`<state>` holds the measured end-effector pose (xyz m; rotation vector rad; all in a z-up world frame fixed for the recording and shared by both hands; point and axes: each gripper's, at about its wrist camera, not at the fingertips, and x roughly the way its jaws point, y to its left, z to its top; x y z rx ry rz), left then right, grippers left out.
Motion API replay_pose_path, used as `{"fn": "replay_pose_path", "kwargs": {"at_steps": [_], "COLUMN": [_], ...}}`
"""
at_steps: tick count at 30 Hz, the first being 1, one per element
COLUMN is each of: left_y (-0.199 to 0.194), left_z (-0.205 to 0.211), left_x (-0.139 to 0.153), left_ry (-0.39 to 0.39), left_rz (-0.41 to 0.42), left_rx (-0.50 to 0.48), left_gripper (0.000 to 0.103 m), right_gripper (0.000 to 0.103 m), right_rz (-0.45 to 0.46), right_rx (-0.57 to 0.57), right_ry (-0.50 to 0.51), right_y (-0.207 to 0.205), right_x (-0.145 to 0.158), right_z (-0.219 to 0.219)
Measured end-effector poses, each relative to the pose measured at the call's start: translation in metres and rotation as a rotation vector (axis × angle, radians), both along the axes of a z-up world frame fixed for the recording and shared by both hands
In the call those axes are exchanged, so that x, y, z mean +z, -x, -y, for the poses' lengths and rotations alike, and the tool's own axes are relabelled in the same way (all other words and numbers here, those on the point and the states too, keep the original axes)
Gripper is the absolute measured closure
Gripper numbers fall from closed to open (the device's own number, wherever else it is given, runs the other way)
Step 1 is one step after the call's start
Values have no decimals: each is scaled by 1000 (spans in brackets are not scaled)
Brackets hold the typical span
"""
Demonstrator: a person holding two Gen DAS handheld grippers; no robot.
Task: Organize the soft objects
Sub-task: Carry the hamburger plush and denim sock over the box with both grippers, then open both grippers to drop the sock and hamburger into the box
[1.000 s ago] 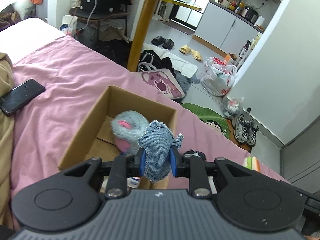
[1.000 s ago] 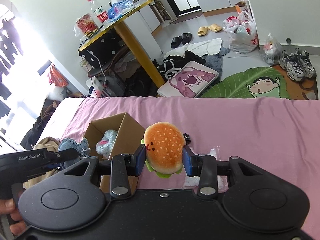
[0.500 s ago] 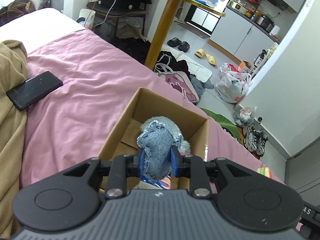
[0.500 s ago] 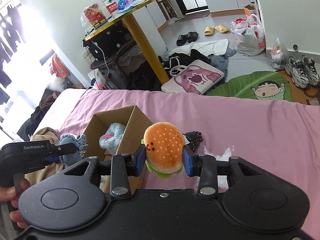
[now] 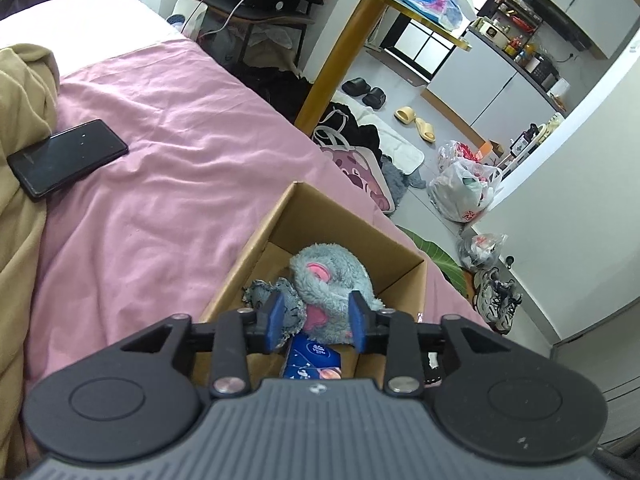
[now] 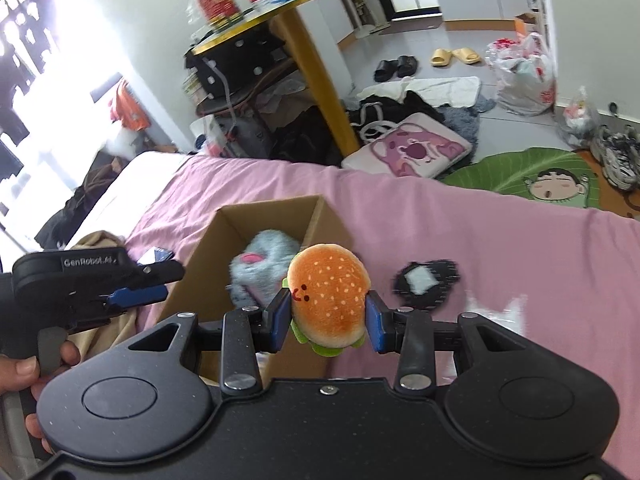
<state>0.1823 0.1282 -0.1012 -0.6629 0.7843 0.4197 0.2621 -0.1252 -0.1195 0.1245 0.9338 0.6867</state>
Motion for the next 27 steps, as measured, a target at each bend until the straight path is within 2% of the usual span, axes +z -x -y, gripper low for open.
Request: {"fn": "replay_pose_path", "kwargs": {"at_steps": [6, 10, 12, 14, 15, 16, 21, 25, 27], "left_y": [8, 14, 17, 19, 20, 22, 26, 29, 29], "left_z": [-14, -24, -28, -31, -31, -31, -27, -24, -21], "left_x": [10, 15, 17, 20, 21, 23, 29, 32, 33], "left_ry": [-11, 3, 10, 21, 26, 26, 9, 18, 8], "left_rz": [-12, -17, -16, -11, -6, -4, -18, -24, -24], "left_rx": [13, 5, 10, 10, 2, -6, -23, -31, -39], "left_gripper": [38, 30, 24, 20, 18, 17, 9, 6, 1], "right_gripper": [65, 64, 61, 53, 43, 41, 41, 41, 39], "right_rz": [-10, -24, -37, -52, -60, -57, -51, -29, -25], "right_rx": [48, 65, 74, 99, 112, 120, 107, 97, 88], "right_ry": [14, 14, -2, -30, -38, -42, -4, 23, 28], "right_y": [8, 15, 16, 20, 22, 23, 26, 28, 27], "right_x": [1, 2, 4, 7, 9, 11, 18, 27, 30], "right_z": [-35, -56, -66, -74, -77, -78, -71, -59, -51]}}
